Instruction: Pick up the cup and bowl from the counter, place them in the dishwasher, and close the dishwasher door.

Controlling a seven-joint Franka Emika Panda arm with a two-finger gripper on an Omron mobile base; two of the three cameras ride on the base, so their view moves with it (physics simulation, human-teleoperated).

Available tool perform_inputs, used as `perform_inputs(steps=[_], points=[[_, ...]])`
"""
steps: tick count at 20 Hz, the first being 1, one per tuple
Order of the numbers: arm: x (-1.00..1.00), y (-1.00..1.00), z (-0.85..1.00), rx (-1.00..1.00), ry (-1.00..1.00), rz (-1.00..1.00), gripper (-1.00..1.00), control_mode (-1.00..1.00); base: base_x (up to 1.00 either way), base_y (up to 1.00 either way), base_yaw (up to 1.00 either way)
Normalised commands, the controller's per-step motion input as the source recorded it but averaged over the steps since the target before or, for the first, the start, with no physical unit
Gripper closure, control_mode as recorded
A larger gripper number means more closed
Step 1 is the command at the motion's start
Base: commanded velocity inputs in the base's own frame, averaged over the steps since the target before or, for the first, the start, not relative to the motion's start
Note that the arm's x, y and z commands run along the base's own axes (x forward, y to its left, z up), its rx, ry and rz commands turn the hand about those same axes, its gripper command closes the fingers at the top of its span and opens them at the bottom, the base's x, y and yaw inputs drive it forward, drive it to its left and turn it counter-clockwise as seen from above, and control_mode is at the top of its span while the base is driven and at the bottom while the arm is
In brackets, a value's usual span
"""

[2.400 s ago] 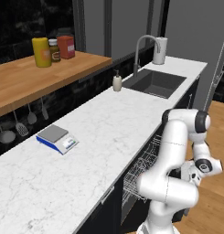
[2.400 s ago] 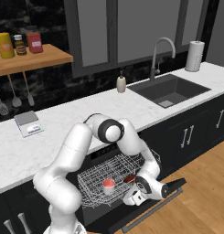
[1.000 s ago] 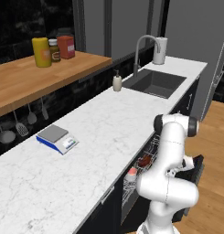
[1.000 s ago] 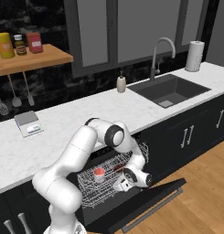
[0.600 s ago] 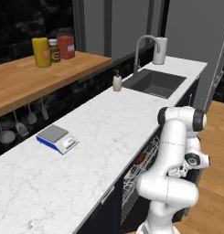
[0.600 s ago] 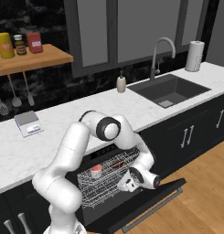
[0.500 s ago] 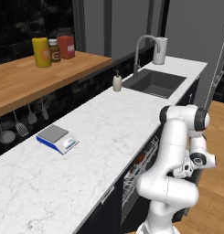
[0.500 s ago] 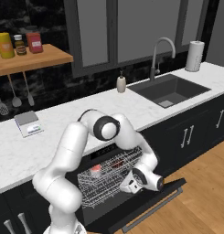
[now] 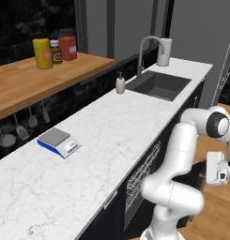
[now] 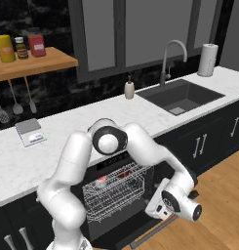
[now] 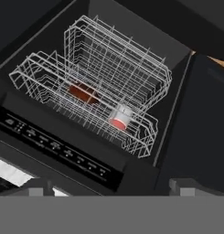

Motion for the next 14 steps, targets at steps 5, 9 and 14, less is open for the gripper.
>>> perform_inputs(steps=[5, 9, 14], points=[[-0.73, -0.99, -0.05, -0.03, -0.23, 0.2, -1.0, -1.0, 0.0, 0.0, 0.0], [-0.5, -0.83, -0.33, -0.05, -0.34, 0.28, -1.0, -1.0, 0.0, 0.0, 0.0], [-0.34, -0.3, -0.8, -0.05, -0.43, 0.28, -1.0, -1.0, 0.0, 0.0, 0.0]])
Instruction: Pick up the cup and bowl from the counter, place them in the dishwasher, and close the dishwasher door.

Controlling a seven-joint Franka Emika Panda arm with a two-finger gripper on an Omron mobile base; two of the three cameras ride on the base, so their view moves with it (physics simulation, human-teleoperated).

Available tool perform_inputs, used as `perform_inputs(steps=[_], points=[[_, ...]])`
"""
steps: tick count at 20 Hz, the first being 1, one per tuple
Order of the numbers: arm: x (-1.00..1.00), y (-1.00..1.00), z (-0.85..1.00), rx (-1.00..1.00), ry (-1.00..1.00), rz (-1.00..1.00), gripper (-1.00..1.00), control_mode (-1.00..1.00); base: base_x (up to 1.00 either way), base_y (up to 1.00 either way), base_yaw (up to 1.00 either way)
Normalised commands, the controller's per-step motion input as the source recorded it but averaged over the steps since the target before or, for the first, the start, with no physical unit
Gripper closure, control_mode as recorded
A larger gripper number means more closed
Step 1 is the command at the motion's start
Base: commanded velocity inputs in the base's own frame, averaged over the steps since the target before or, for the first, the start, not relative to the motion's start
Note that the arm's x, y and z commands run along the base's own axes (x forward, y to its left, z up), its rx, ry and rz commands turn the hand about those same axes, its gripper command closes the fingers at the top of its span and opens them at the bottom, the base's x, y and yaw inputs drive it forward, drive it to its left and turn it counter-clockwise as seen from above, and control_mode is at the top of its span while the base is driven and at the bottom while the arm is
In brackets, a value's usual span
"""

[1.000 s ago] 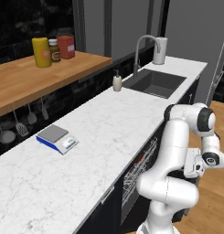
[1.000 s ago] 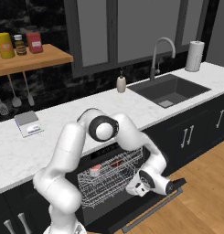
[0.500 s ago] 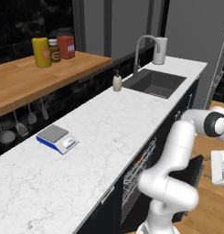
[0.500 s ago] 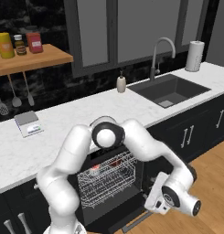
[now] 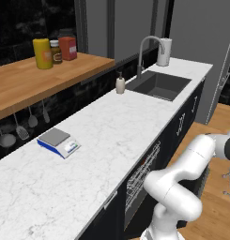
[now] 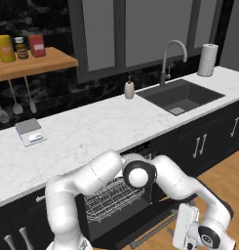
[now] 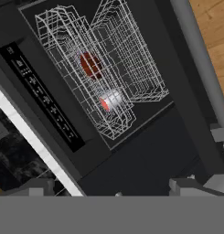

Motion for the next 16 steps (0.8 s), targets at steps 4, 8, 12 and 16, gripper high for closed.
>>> perform_inputs(steps=[4, 8, 12, 16], points=[[-0.15, 0.11, -0.88, -0.02, -0.54, 0.18, -1.0, -1.0, 0.0, 0.0, 0.0], [0.0, 0.18, -0.71, -0.07, -0.66, 0.14, -1.0, -1.0, 0.0, 0.0, 0.0], [0.1, 0.03, -0.67, -0.1, -0.68, 0.14, -1.0, -1.0, 0.0, 0.0, 0.0], [0.26, 0.0, -0.68, -0.11, -0.68, 0.15, -1.0, -1.0, 0.0, 0.0, 0.0]])
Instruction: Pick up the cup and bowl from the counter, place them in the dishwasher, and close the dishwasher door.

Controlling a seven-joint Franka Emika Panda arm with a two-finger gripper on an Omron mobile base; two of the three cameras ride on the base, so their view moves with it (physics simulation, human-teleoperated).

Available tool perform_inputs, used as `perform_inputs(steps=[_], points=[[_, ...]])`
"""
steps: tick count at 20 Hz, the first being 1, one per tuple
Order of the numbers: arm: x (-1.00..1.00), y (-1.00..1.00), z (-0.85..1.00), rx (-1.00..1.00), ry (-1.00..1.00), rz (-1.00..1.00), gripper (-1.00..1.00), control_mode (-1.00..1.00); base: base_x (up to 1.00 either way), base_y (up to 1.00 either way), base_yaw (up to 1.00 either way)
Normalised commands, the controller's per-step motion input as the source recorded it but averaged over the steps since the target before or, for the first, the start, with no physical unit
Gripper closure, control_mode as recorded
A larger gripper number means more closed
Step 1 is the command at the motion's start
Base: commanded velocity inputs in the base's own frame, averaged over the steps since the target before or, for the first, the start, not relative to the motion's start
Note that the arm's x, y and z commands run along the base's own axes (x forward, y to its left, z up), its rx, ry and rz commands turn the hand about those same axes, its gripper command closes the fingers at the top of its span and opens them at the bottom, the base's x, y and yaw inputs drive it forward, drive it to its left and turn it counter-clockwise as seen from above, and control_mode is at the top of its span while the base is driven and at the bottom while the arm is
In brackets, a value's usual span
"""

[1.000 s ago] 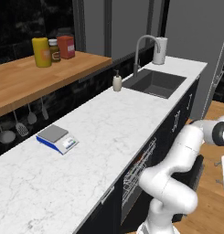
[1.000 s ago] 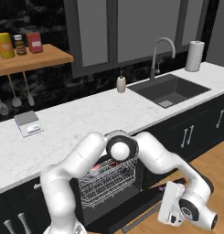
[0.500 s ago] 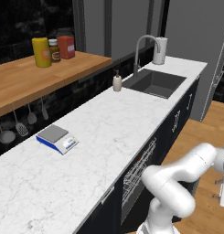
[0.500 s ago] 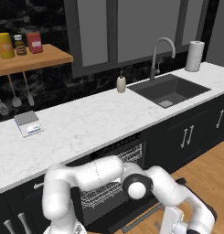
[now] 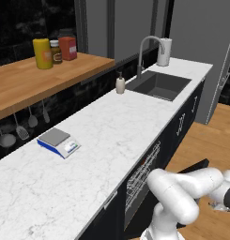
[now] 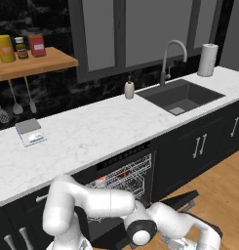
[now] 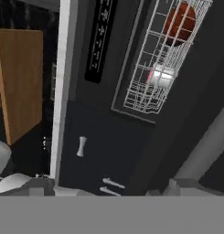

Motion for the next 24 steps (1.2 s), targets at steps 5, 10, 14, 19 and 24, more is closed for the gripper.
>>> perform_inputs(steps=[5, 10, 14, 19, 24], points=[[0.37, 0.0, -0.49, -0.12, -0.69, 0.1, -1.0, -1.0, 0.0, 0.0, 0.0], [0.66, 0.0, -0.3, -0.07, -0.54, 0.01, -1.0, -1.0, 0.0, 0.0, 0.0], [0.5, 0.0, -0.44, -0.02, -0.4, -0.01, -1.0, -1.0, 0.0, 0.0, 0.0], [0.2, -0.16, -0.52, 0.0, -0.16, -0.07, -1.0, -1.0, 0.0, 0.0, 0.0], [0.0, -0.37, -0.12, 0.03, 0.0, -0.12, -1.0, -1.0, 0.0, 0.0, 0.0]])
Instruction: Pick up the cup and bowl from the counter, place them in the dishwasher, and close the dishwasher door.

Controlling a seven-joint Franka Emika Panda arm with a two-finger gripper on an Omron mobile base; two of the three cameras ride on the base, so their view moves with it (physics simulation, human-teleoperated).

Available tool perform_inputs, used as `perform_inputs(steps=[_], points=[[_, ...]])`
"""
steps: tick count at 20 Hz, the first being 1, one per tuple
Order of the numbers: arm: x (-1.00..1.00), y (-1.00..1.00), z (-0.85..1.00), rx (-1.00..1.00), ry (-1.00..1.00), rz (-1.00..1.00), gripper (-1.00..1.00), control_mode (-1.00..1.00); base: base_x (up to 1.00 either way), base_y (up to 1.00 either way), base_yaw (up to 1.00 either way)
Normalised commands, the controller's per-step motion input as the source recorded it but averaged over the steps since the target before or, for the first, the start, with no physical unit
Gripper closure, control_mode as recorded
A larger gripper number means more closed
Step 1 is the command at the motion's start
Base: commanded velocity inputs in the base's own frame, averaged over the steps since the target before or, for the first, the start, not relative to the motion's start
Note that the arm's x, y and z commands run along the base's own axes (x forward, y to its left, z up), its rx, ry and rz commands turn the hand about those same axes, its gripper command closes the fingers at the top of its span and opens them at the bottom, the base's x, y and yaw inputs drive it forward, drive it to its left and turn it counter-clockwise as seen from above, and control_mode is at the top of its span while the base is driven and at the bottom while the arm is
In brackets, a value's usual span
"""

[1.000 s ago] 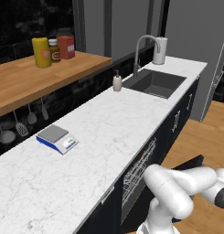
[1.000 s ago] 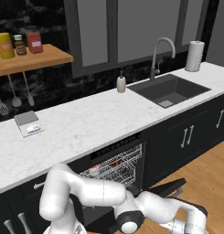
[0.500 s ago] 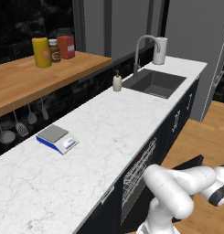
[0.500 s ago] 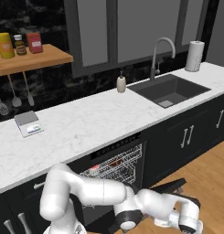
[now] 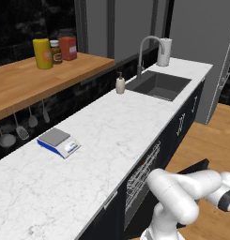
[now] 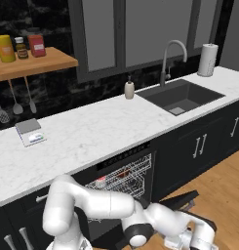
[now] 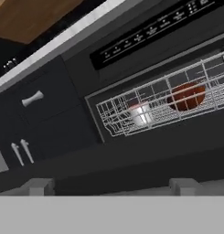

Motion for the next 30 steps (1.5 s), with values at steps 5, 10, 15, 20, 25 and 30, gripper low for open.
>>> perform_inputs(steps=[5, 10, 15, 20, 25, 30], points=[[0.2, -0.41, -0.23, 0.13, 0.21, -0.21, -1.0, -1.0, 0.0, 0.0, 0.0], [0.24, -0.28, -0.65, 0.22, 0.3, -0.2, -1.0, -1.0, 0.0, 0.0, 0.0], [0.17, -0.03, -0.75, 0.22, 0.26, -0.17, -1.0, -1.0, 0.0, 0.0, 0.0], [0.26, 0.0, -0.62, 0.25, 0.21, -0.11, -1.0, -1.0, 0.0, 0.0, 0.0], [0.28, 0.12, -0.24, 0.25, 0.05, -0.04, -1.0, -1.0, 0.0, 0.0, 0.0], [0.18, 0.42, 0.0, 0.22, 0.0, -0.03, -1.0, -1.0, 0.0, 0.0, 0.0]])
